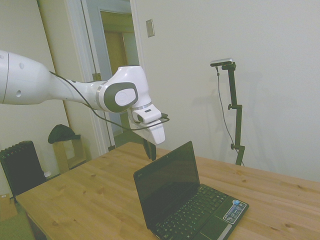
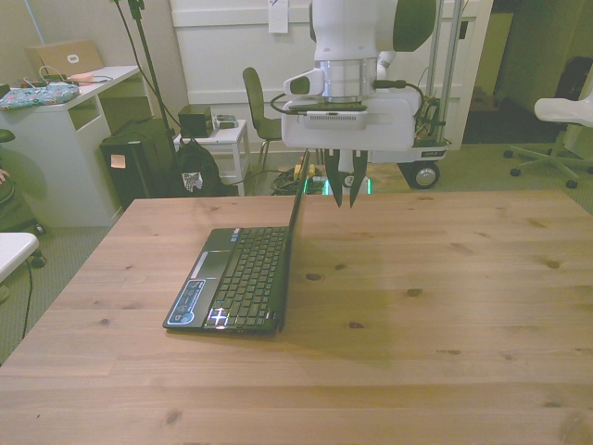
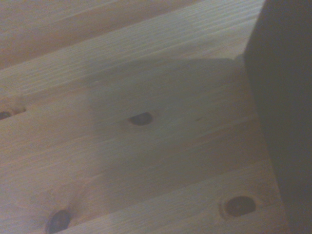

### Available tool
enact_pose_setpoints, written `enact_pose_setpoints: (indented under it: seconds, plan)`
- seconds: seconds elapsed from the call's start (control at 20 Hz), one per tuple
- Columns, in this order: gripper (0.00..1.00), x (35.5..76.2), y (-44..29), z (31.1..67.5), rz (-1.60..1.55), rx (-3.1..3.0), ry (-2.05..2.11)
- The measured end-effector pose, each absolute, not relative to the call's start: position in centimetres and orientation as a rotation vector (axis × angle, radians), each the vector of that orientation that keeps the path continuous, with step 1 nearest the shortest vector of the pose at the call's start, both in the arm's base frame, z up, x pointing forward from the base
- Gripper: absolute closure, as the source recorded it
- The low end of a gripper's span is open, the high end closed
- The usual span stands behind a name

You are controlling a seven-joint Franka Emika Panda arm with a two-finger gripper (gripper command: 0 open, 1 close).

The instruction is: Close the laptop

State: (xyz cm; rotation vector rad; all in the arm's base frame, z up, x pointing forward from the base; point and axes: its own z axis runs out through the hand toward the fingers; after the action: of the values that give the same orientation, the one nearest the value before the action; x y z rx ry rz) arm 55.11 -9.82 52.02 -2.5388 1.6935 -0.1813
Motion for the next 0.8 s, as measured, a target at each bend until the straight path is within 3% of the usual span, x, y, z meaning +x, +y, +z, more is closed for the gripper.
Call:
enact_pose_setpoints:
  seconds: [0.45, 0.8]
  plan:
    - [1.0, 51.3, -17.8, 51.6, -0.14, -2.466, 1.82]
    - [1.0, 48.5, -27.1, 47.8, -0.097, -2.451, 1.894]
